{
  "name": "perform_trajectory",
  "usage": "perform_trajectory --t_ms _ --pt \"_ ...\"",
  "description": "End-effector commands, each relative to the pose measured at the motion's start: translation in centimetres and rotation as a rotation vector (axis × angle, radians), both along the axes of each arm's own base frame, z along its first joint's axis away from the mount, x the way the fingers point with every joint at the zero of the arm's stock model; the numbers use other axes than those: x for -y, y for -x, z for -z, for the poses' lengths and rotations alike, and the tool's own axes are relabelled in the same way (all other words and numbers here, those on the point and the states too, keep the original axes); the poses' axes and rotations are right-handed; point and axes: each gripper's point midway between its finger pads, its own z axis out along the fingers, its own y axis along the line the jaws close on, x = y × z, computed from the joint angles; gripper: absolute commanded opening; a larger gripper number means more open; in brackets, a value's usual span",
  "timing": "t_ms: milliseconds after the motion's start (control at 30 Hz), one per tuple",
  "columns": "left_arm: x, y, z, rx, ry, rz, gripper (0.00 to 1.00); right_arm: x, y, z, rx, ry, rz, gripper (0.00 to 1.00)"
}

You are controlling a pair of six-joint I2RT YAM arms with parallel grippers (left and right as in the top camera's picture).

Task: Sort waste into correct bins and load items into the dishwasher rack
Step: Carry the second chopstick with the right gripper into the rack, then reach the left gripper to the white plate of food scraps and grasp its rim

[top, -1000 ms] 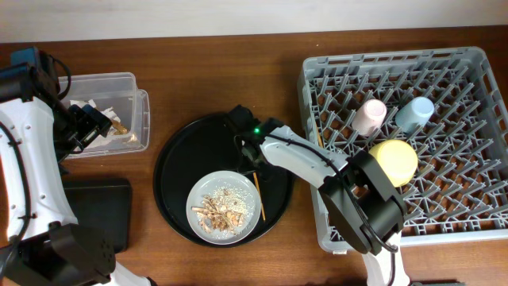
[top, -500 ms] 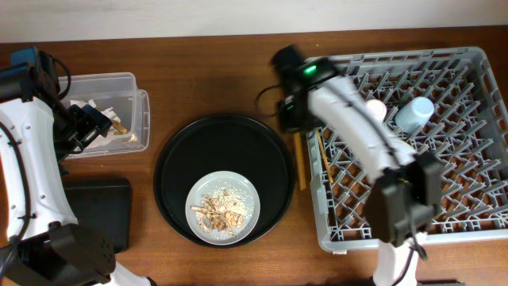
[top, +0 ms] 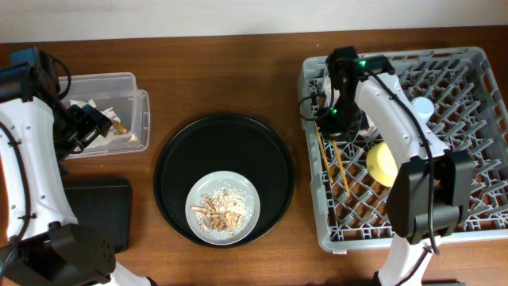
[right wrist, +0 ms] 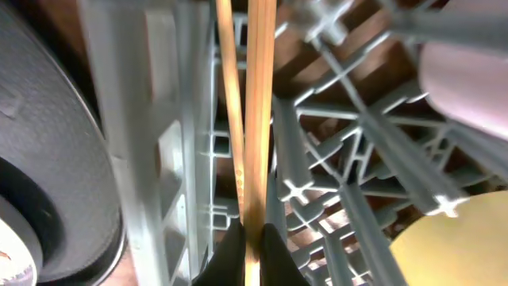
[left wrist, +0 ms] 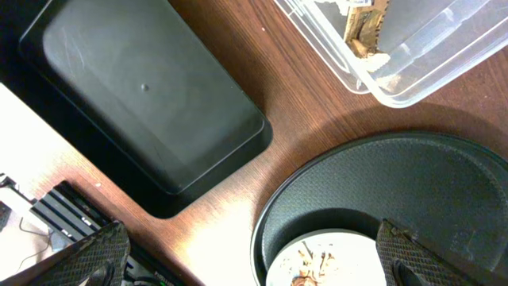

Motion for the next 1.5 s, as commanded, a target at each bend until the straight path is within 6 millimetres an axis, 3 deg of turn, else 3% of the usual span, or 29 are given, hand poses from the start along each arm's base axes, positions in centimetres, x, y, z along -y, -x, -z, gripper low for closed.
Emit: perform_trajectory --t_ms 0,167,233,367,500,533,567,600,633,800,833,933,1033,1300,1467 --pt "-0.1 0.0 -0.6 0.019 -0.007 -0.01 0.99 -1.1 -0.1 -0.3 0.01 -0.048 -0.018 0.07" --pt "-0.1 0.0 -0.6 0.019 -0.007 -0.01 0.99 -1.5 -0.4 -0.9 0.018 -0.071 0.013 0.24" --pt "-0.1 0.0 -0.6 0.019 -0.007 -0.01 0.99 -1.5 -0.5 -2.1 0.025 -0.072 0.058 0.29" --pt "-0.1 0.0 -0.6 0.019 -0.007 -0.01 0.99 -1.6 -0.4 -5.3 0.078 -0.088 0.067 0.31" --pt "-0.1 0.0 -0.6 0.019 -0.007 -0.01 0.99 -3.1 1.6 -9.8 0.144 -0.17 0.037 0.31" --pt "-0.1 0.0 -0.6 0.019 -0.007 -0.01 0.99 -3.7 2.3 -10.6 0.155 -0.184 0.02 0.35" --pt "-0.1 0.0 -0.6 0.019 -0.007 -0.01 0.99 -4.5 2.9 -11.4 0.167 -0.203 -0.003 0.54" --pt "-0.1 0.0 -0.6 0.019 -0.007 -0.01 0.99 -5.4 3.4 -11.8 0.172 -0.216 -0.027 0.84" --pt "-0.1 0.0 -0.6 0.019 -0.007 -0.01 0.99 -6.2 3.8 -11.9 0.172 -0.221 -0.052 0.98" --pt "-0.1 0.0 -0.6 0.019 -0.007 -0.01 0.99 -11.6 5.9 -10.4 0.145 -0.21 -0.212 0.99" --pt "-0.1 0.0 -0.6 0.019 -0.007 -0.01 0.99 -11.7 5.6 -10.3 0.164 -0.175 -0.177 0.98" --pt "-0.1 0.0 -0.6 0.019 -0.007 -0.01 0.99 -8.9 4.7 -10.5 0.217 -0.015 -0.009 0.99" --pt "-0.1 0.0 -0.6 0.019 -0.007 -0.01 0.99 -4.6 4.4 -11.0 0.22 0.097 0.124 0.98" --pt "-0.1 0.0 -0.6 0.019 -0.007 -0.01 0.99 7.0 5.2 -11.3 0.113 0.186 0.437 0.98" --pt "0.0 0.0 -0.6 0.021 0.0 -0.009 0.99 11.2 5.3 -11.2 0.099 0.194 0.569 0.98"
